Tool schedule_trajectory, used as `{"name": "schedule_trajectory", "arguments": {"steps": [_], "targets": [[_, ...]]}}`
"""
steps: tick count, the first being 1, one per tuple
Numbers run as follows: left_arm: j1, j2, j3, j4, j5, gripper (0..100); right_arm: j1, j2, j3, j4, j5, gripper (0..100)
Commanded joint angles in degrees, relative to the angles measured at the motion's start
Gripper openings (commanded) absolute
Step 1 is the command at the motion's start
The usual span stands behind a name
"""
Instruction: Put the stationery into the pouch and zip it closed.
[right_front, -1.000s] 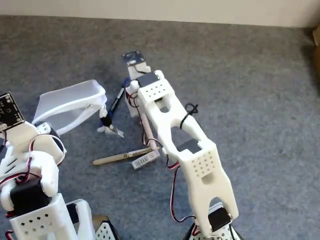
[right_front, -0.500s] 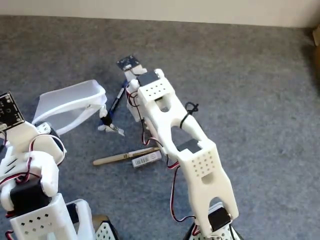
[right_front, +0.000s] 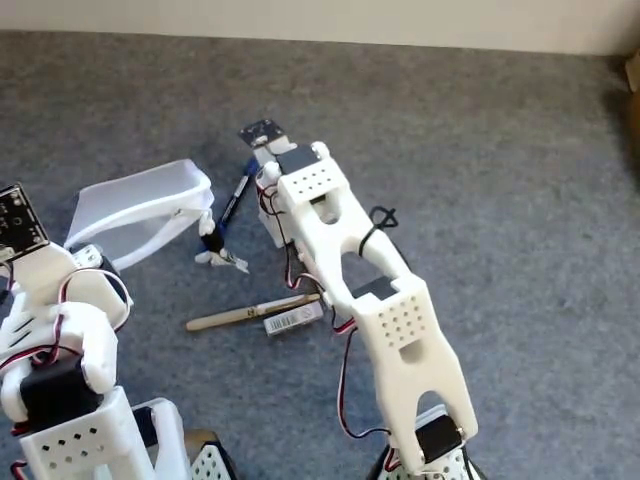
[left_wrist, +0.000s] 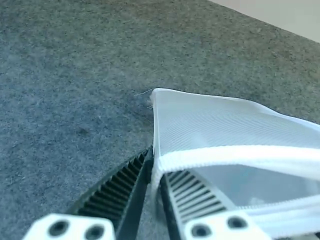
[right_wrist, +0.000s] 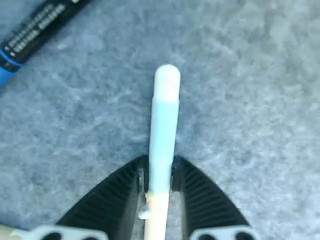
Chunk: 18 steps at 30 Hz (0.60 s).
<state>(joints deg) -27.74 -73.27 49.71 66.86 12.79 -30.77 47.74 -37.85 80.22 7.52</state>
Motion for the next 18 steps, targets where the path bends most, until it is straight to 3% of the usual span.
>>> {"name": "schedule_trajectory", "arguments": {"steps": [1,18], "targets": [[-0.4,0.3,-0.5,-1.6,0.6,1,0.0,-0.7,-2.2,0.4,0.9,1.9],[-0.3,0.3,-0.5,-1.8,0.6,1,-0.8,-6.0,-1.9,5.1,0.6,0.5]]}}
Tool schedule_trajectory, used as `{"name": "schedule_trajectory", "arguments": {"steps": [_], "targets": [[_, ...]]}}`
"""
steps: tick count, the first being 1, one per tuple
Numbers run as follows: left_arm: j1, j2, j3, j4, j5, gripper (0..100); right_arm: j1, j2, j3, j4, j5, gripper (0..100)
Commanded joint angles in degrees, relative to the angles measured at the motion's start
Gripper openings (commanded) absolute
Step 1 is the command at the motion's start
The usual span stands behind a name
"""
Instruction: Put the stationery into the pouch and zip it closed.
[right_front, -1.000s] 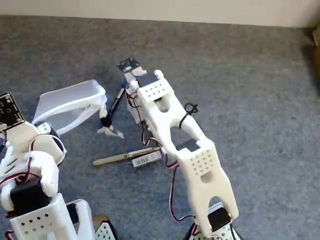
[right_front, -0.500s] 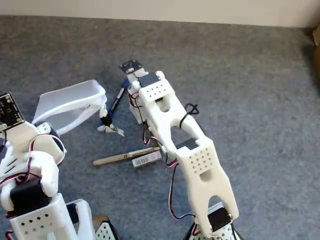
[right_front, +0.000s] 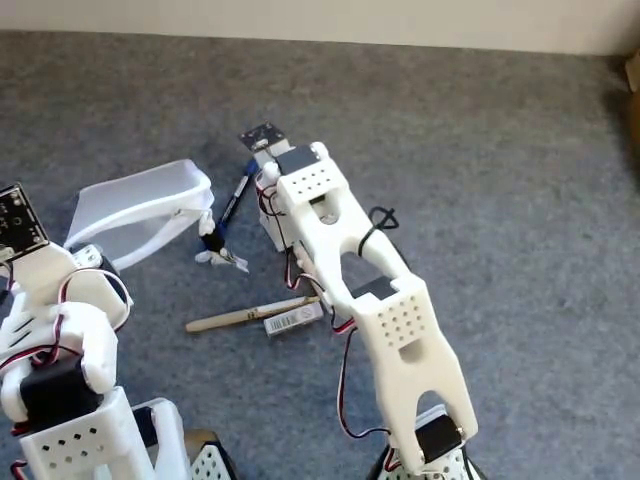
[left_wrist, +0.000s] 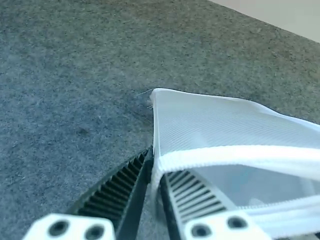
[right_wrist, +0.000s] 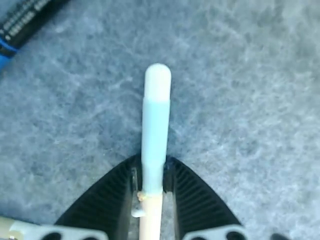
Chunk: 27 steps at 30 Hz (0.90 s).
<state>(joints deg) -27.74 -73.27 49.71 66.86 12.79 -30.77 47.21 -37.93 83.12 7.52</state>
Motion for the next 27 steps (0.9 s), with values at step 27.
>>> {"name": "schedule_trajectory", "arguments": {"steps": [27], "targets": [[-0.3,0.3,-0.5,-1.8,0.6,1,0.2,-24.2,-1.5,15.8,0.6,0.5]]}}
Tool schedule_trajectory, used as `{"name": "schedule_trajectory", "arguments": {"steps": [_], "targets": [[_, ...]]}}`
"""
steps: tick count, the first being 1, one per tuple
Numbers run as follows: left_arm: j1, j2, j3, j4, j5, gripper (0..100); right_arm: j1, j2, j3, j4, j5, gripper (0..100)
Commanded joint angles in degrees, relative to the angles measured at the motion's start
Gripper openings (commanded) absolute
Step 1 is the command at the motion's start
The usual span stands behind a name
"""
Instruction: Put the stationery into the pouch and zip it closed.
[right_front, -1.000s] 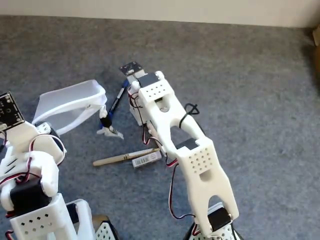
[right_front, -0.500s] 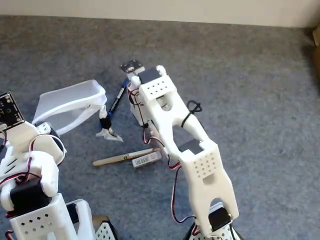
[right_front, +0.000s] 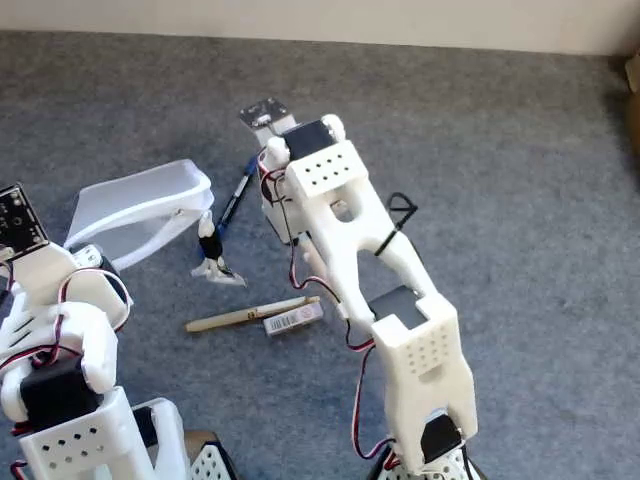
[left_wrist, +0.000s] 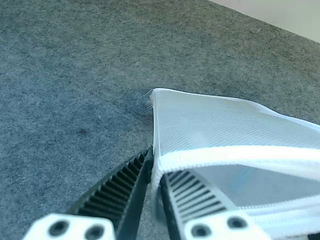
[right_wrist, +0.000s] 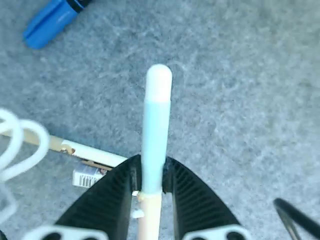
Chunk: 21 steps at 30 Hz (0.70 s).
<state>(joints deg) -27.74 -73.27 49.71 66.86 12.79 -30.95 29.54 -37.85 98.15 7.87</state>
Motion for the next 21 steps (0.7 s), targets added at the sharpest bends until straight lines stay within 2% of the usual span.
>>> {"name": "schedule_trajectory", "arguments": {"steps": [1,21], "targets": [[-0.3,0.3,-0.5,-1.8,0.6,1,0.5,-7.3,-1.5,0.8,0.2,0.5],[-0.3,0.3,-0.5,-1.8,0.6,1,1.5,-11.1,-0.9,2.3,-3.0,0.5]]}}
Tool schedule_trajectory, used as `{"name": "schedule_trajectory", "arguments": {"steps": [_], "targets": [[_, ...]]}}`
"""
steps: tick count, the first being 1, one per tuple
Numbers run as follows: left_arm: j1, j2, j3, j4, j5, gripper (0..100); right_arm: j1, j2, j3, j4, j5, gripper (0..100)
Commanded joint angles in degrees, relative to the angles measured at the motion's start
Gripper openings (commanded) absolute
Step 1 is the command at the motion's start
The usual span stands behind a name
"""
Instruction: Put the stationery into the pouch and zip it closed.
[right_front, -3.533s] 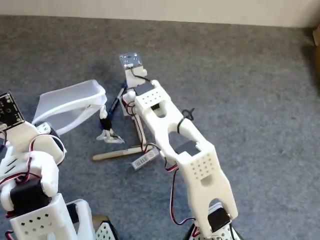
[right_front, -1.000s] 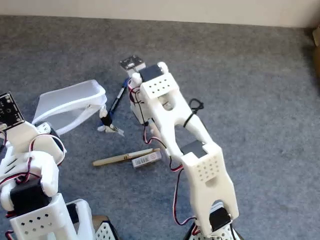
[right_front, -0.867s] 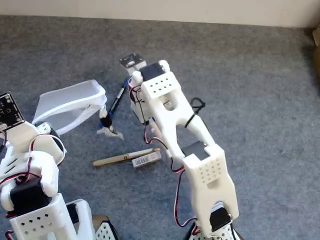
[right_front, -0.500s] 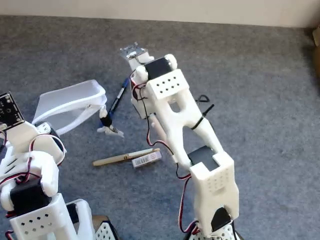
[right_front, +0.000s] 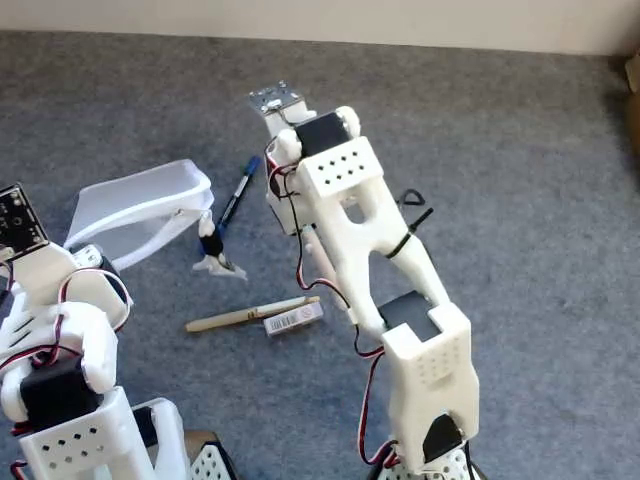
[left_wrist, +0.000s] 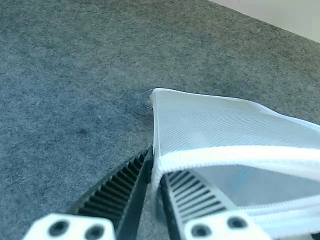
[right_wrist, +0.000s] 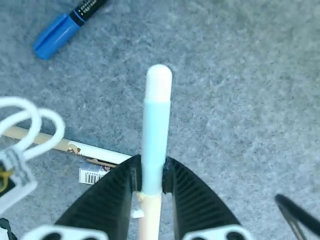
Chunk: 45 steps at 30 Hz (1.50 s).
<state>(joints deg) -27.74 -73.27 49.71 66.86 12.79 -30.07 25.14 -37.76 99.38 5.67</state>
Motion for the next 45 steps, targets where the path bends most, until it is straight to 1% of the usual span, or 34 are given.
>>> {"name": "schedule_trajectory", "arguments": {"steps": [1,4,12,17,19,23,27,31,41,45], "targets": [[-0.3,0.3,-0.5,-1.8,0.6,1,0.7,-7.8,0.4,0.9,-0.8,0.5],[-0.3,0.3,-0.5,-1.8,0.6,1,0.4,-11.9,6.8,-1.7,-0.6,0.5],[-0.3,0.3,-0.5,-1.8,0.6,1,-0.8,-28.5,32.5,-19.0,-0.8,0.5],[-0.3,0.3,-0.4,-1.8,0.6,1,-2.6,-36.6,44.4,-29.1,-1.0,0.5],[-0.3,0.3,-0.4,-1.8,0.6,1,-2.9,-38.5,47.3,-31.6,-3.3,0.5],[-0.3,0.3,0.4,-1.8,0.6,1,-3.1,-41.2,50.5,-35.8,-6.8,0.5],[-0.3,0.3,0.5,-1.8,0.6,1,-3.2,-43.3,50.7,-38.0,-6.9,0.5],[-0.3,0.3,0.5,-1.9,0.6,1,-3.3,-46.5,50.7,-37.8,-6.9,0.5],[-0.2,0.3,0.4,-3.1,0.8,1,-9.3,-58.0,50.9,-37.9,-6.9,0.5],[3.2,0.3,0.4,-3.1,0.8,1,-12.0,-60.4,50.8,-38.0,-6.9,0.5]]}}
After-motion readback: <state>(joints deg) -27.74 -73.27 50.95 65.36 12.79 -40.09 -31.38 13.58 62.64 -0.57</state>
